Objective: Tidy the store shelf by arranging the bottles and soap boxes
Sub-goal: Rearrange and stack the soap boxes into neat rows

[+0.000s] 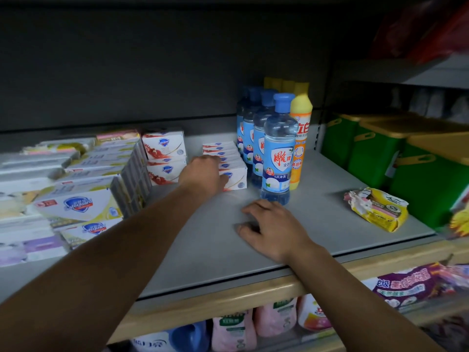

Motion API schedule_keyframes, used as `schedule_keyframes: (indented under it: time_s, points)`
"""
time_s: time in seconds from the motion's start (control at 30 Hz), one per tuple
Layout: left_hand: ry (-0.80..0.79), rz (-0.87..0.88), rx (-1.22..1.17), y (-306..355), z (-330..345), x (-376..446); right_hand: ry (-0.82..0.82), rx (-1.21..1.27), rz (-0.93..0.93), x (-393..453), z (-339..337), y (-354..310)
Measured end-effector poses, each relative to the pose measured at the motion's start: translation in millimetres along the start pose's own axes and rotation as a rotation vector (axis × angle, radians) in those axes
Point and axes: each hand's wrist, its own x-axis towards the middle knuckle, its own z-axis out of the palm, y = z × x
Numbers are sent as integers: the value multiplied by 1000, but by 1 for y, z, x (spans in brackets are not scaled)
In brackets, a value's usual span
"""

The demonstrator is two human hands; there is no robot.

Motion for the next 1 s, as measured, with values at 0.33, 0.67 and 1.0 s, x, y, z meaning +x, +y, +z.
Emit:
schedule_keyframes:
  time_s: [0.33, 0.67, 1.0]
  points:
    - [86, 201, -134, -55, -101, -10, -40, -16, 24, 32, -13, -30]
    - [81, 61, -114, -167, -117, -41, 116, 116, -154, 120, -1, -103]
    - [90, 63, -149, -176, -101, -42, 59, -205, -115, 199, 38, -134]
